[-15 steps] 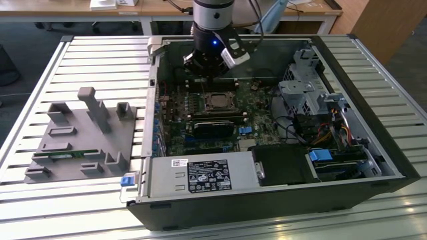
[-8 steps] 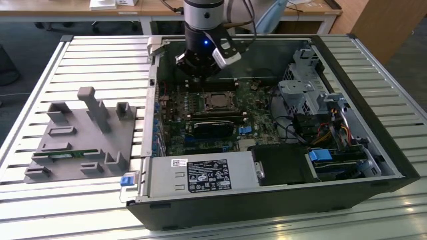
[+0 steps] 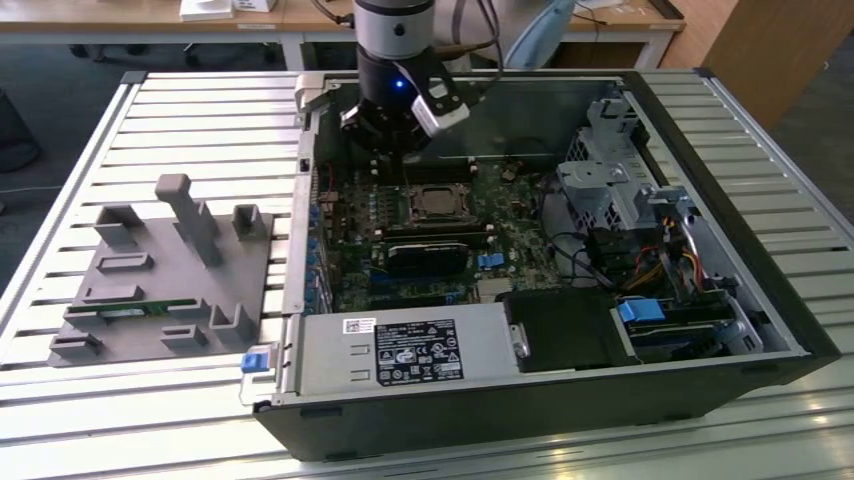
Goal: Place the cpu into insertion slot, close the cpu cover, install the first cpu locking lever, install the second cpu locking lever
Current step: 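Install the first cpu locking lever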
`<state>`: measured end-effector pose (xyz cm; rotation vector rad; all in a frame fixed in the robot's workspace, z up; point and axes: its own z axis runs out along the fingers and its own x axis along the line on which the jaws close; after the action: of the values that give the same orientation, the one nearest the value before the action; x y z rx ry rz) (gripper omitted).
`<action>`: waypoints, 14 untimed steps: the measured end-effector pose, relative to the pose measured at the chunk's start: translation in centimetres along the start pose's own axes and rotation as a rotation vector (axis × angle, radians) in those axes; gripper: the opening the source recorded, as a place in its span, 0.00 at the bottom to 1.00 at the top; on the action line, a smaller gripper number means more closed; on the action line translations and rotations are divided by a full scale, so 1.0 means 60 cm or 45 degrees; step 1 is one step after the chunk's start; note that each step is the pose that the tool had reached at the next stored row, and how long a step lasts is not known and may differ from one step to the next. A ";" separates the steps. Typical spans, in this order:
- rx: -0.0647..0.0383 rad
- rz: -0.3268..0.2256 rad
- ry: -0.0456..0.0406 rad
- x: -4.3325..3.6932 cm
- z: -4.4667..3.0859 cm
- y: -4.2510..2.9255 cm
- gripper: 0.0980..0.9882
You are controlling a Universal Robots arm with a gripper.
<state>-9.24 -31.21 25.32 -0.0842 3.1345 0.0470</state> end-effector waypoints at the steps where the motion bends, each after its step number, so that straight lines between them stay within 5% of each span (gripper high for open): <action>1: 0.000 0.000 0.000 0.000 0.000 0.003 0.01; 9: 0.000 0.000 0.000 0.003 0.001 0.030 0.01; 14: 0.000 0.000 0.000 0.003 0.001 0.035 0.01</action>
<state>-9.52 -29.12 25.33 -0.0841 3.1346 0.0469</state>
